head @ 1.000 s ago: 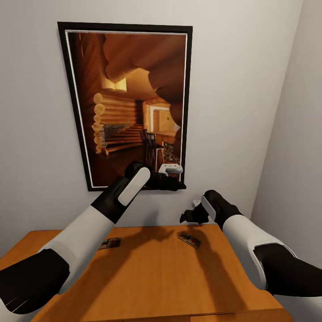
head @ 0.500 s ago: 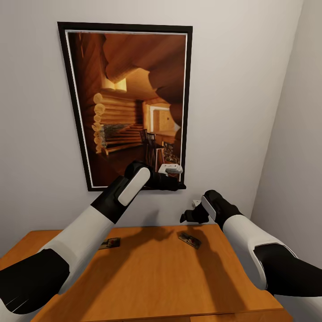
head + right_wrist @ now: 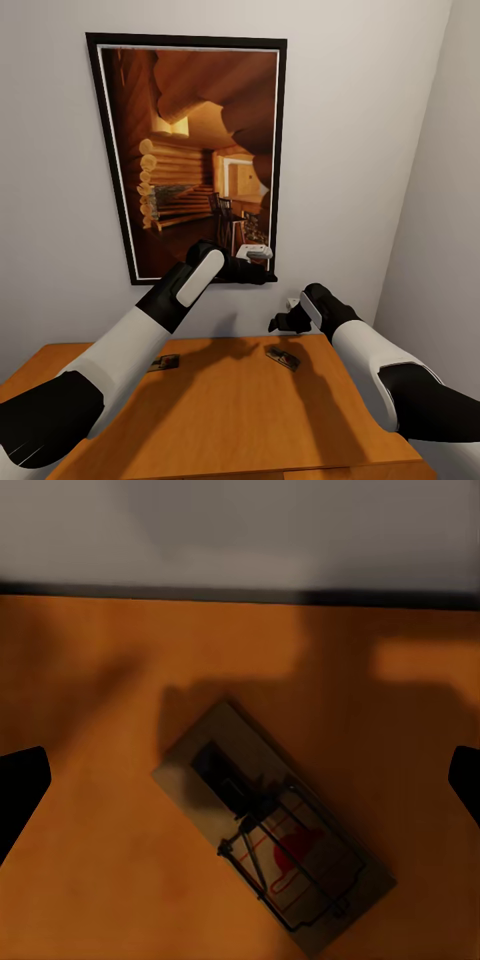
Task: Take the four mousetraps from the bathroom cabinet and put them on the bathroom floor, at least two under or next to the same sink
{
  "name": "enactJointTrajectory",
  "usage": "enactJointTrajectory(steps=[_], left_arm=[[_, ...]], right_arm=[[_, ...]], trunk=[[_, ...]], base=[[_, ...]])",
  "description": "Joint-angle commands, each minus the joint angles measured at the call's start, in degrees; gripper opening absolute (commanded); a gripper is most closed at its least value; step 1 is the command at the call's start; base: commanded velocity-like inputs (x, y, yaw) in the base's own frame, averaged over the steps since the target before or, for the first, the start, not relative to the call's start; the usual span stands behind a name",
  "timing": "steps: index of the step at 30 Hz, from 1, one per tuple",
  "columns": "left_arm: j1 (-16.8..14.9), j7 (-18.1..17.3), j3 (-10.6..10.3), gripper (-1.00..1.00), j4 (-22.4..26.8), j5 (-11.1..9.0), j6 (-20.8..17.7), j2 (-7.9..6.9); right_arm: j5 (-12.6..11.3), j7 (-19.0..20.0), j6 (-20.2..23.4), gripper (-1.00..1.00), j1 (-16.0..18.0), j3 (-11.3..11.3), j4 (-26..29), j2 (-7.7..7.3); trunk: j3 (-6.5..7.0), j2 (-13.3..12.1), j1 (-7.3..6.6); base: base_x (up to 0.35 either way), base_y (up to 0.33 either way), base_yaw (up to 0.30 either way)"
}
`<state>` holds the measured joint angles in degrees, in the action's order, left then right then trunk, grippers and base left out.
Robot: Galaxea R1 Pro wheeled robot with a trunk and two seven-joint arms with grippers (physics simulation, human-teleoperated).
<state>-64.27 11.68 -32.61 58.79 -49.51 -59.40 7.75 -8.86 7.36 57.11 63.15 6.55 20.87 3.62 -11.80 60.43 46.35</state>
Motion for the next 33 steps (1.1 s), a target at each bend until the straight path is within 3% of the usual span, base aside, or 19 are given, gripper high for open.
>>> enactJointTrajectory(steps=[1,13,33], left_arm=[[-0.1,0.6,-0.1,1.0,0.0,-0.6,-0.1,-0.01],[-0.1,0.6,-0.1,1.0,-0.3,-0.7,-0.1,-0.07],[-0.1,0.5,0.0,1.0,-0.5,-0.9,-0.2,-0.11]], right_arm=[[-0.5,-0.1,0.2,1.0,0.0,0.5,0.1,-0.05],[-0.5,-0.1,0.2,1.0,0.0,0.5,0.1,-0.01],[-0.4,-0.5,0.1,1.0,0.0,0.5,0.3,-0.05]], trunk=[[-0.08,0.1,0.01],[-0.08,0.1,0.01],[-3.5,7.7,4.18]], base=[[0.0,0.0,0.0],[0.0,0.0,0.0],[0.0,0.0,0.0]])
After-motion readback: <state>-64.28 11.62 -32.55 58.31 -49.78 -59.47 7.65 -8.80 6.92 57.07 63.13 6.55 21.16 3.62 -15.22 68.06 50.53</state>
